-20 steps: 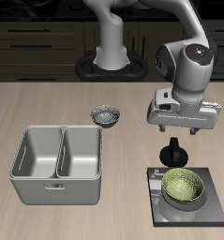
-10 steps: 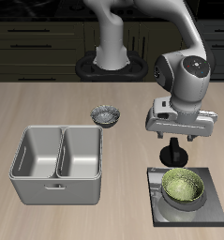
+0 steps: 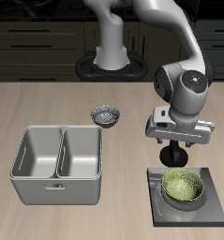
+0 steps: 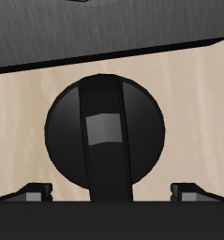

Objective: Place the green bowl on the flat stove and turn on the flat stove

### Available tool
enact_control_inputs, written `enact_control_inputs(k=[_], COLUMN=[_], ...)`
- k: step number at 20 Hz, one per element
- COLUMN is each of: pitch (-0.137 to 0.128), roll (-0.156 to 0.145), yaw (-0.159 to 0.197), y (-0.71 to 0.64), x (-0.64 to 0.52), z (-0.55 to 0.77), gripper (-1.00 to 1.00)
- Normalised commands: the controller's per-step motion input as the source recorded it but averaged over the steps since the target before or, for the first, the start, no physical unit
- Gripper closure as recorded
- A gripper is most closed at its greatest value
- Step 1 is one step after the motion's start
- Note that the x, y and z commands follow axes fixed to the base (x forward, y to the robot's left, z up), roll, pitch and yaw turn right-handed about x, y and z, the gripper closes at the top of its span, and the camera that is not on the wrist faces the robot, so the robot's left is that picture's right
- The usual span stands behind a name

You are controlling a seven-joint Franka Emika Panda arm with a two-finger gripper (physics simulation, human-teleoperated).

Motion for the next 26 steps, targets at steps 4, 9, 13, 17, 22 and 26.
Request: enact_control_inputs(k=[4,9,13,17,22,26], pitch=[0.032,-0.003,-0.03,-0.039,-0.037,-0.016], roll=[-0.006,0.017,-0.005,-0.009,0.012,-0.001], yaw=[-0.059,-0.06,0.003,0.013,0.06,0.067], y=[-0.07,-0.16,-0.1,-0.09,-0.12,-0.21], x=[-0.14,-0.12,-0.06,-0.01,0.03,-0.04], z=[-0.1,-0.02,0.12,0.16,0.15,0.07], gripper=[-1.0,1.0,1.0,1.0,1.0,1.0])
